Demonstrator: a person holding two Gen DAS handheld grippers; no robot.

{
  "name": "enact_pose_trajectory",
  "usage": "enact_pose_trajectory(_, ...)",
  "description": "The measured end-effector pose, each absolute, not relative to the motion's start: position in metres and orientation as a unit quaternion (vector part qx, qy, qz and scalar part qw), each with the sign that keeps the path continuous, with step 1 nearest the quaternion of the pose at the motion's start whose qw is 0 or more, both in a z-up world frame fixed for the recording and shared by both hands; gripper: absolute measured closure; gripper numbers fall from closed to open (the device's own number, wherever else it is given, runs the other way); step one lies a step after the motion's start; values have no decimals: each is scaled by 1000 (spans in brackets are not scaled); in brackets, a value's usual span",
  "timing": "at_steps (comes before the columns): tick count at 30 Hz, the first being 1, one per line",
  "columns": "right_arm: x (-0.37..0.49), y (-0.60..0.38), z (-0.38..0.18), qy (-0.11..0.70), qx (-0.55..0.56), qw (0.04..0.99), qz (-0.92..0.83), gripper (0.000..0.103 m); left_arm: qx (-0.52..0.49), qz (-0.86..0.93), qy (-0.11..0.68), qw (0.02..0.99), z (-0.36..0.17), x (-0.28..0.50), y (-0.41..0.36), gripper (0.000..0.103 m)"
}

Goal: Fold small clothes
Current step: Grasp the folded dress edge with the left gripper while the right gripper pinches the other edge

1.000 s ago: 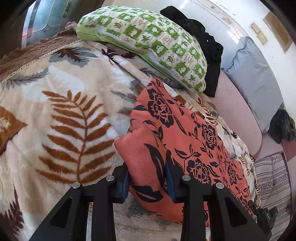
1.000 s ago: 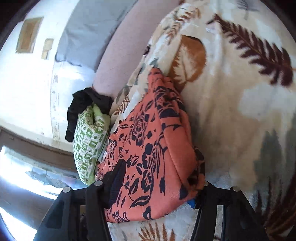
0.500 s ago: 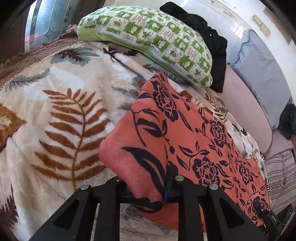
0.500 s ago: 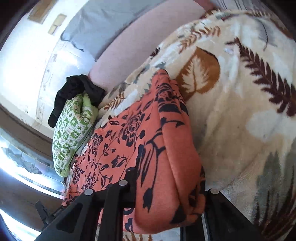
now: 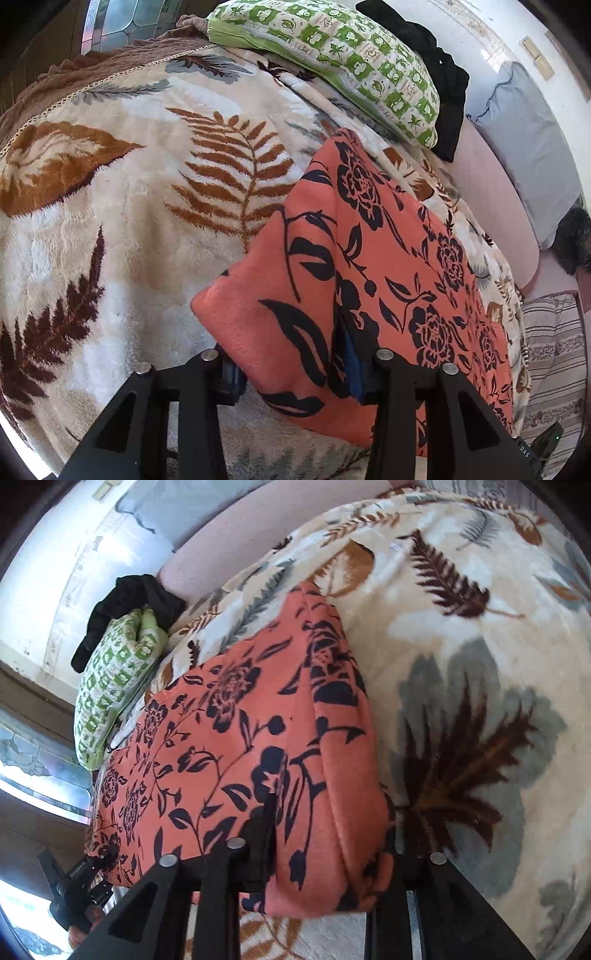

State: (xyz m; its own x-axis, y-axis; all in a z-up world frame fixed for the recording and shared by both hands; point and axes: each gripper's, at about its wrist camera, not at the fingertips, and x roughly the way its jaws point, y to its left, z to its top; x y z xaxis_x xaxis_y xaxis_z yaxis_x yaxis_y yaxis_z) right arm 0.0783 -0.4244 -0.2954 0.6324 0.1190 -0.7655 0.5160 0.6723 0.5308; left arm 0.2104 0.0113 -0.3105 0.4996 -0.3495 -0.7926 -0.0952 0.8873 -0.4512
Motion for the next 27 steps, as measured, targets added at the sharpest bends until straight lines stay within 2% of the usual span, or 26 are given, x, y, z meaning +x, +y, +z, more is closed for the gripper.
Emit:
enact_pose_trajectory(1, 69, -429, -287, 394, 386, 822, -142, 54, -231, -80, 490, 837, -309, 211, 13, 31)
enact_pose_trajectory(2, 58, -433, -276, 371, 377, 831, -175, 42, -237, -76, 484, 839, -309, 211, 15, 28)
enact_pose_trajectory(6, 30, -430, -238, 277, 327, 870, -243, 38, -247, -66, 471, 845, -311, 216, 18, 30)
enact_pose_trajectory(7, 39, -424, -234, 281, 320, 880, -211, 46, -243, -65, 464, 849, -309, 217, 17, 43)
enact_pose_trajectory(8, 53, -414, -233, 297, 309, 886, -177, 64, -234, -61, 460, 854, -308, 219, 16, 50)
enact_pose_trajectory(9, 70, -399, -234, 317, 293, 890, -147, 73, -224, -57, 457, 859, -307, 221, 15, 62)
enact_pose_trajectory(11, 105, -361, -240, 356, 254, 896, -83, 83, -219, -58, 453, 862, -308, 221, 15, 66)
enact_pose_trajectory(14, 149, -312, -253, 395, 226, 890, -23, 86, -195, -58, 443, 873, -306, 221, 8, 64)
enact_pose_trajectory(15, 159, -301, -257, 400, 228, 888, -9, 86, -184, -58, 443, 875, -306, 222, 6, 54)
enact_pose_trajectory(16, 168, -293, -261, 403, 230, 886, 1, 86, -178, -61, 447, 875, -308, 224, 3, 36)
enact_pose_trajectory(17, 175, -286, -266, 407, 230, 884, 8, 86, -175, -67, 452, 872, -310, 225, 1, 32)
enact_pose_trajectory(18, 184, -279, -275, 425, 234, 874, 16, 86, -169, -71, 453, 873, -311, 226, -1, 32)
enact_pose_trajectory(19, 195, -276, -293, 457, 240, 856, 21, 86, -156, -71, 449, 877, -310, 225, -4, 35)
enact_pose_trajectory(20, 199, -275, -308, 476, 247, 844, 20, 85, -148, -71, 443, 881, -308, 226, -7, 43)
enact_pose_trajectory(21, 196, -276, -310, 461, 252, 851, 22, 86, -138, -66, 438, 886, -305, 226, -9, 67)
enact_pose_trajectory(24, 191, -281, -301, 472, 260, 842, 36, 87, -127, -65, 419, 897, -294, 227, -13, 74)
enact_pose_trajectory(27, 180, -290, -299, 470, 274, 838, 35, 87, -108, -60, 399, 908, -284, 223, -21, 74)
